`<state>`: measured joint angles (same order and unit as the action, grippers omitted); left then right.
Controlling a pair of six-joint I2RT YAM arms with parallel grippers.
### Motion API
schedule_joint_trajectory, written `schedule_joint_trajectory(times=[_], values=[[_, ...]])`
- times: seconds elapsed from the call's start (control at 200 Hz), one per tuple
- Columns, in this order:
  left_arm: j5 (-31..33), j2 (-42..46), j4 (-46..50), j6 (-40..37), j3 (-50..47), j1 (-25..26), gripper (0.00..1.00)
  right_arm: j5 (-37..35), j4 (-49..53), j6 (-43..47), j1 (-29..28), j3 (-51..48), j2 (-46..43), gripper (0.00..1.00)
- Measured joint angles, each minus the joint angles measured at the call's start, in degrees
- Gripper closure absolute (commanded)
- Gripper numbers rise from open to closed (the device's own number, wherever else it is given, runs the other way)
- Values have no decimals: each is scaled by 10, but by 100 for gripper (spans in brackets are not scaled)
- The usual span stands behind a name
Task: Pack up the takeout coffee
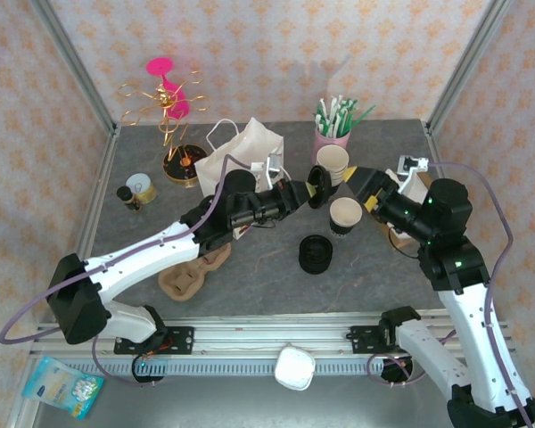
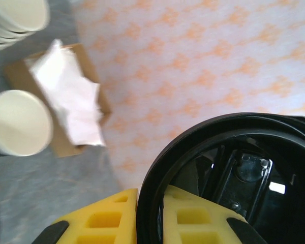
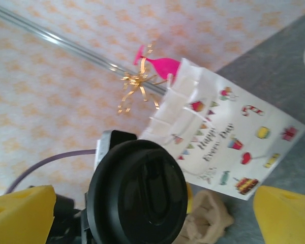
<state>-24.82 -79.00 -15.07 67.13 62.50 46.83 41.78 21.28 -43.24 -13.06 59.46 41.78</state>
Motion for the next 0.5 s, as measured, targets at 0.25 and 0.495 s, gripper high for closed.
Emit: schedule_joint_trajectory(times=[0.25,0.495], values=[[-56,-32,-178,131,-6,-5,87,50,-98,-80,0,0,6,0],[-75,-55,-230,176,-6,-5,88,69,-131,-112,0,0,29,0]])
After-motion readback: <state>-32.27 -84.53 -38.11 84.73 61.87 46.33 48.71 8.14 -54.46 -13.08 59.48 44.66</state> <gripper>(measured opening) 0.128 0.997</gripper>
